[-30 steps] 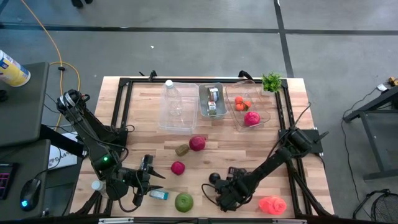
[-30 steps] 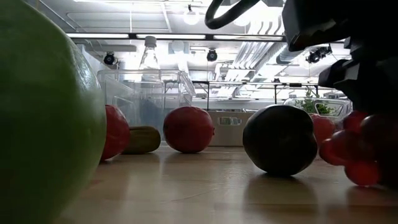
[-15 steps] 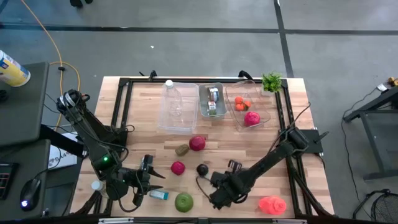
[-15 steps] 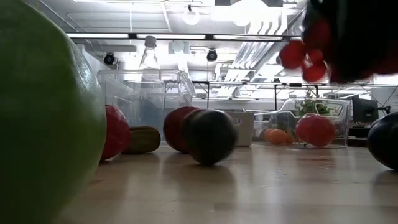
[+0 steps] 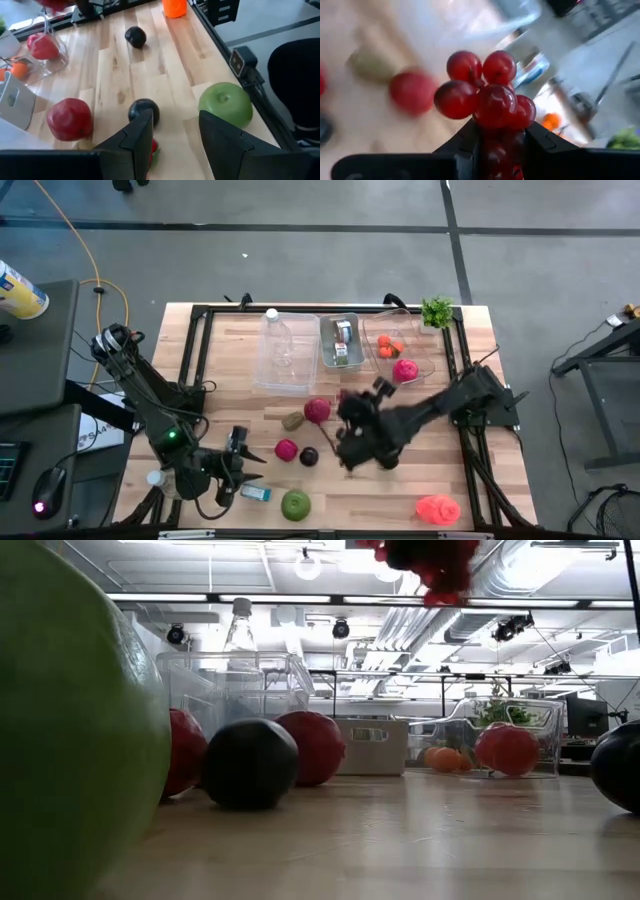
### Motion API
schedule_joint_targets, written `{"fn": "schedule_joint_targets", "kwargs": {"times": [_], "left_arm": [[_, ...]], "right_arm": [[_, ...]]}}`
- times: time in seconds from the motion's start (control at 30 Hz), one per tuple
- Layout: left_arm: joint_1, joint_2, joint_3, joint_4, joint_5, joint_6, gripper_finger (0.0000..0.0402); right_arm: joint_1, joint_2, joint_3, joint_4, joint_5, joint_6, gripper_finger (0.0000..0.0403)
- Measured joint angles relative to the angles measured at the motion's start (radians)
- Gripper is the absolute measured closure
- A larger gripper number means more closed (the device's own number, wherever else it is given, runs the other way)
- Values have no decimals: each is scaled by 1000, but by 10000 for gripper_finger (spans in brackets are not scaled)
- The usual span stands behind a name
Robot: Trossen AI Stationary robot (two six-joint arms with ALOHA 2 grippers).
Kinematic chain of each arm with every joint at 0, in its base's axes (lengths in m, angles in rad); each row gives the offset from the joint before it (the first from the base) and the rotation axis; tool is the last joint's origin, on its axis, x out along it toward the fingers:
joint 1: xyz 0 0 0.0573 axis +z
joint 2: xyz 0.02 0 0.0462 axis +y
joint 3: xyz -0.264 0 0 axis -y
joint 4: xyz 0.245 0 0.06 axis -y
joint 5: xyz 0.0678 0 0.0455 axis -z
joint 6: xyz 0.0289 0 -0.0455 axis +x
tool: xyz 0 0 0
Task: Pick & Place Food Item
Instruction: Put the grapes into the right transparent bin
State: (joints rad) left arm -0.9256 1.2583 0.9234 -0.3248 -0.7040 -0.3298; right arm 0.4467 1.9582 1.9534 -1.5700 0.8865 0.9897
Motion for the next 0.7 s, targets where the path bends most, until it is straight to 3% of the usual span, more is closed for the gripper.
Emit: {"fn": "schedule_joint_targets", "kwargs": {"times": [0.2,0.53,0.7], "left_arm": [[8,0,0,-31,-1,42,249],[27,0,0,-103,2,160,249],[74,0,0,-106,90,235,249]], "right_arm": [[-139,-81,-4,-1,76,-44,329],[-301,-119,-118,-1,76,-53,329],[-369,-166,-176,-2,52,-99,329]]}}
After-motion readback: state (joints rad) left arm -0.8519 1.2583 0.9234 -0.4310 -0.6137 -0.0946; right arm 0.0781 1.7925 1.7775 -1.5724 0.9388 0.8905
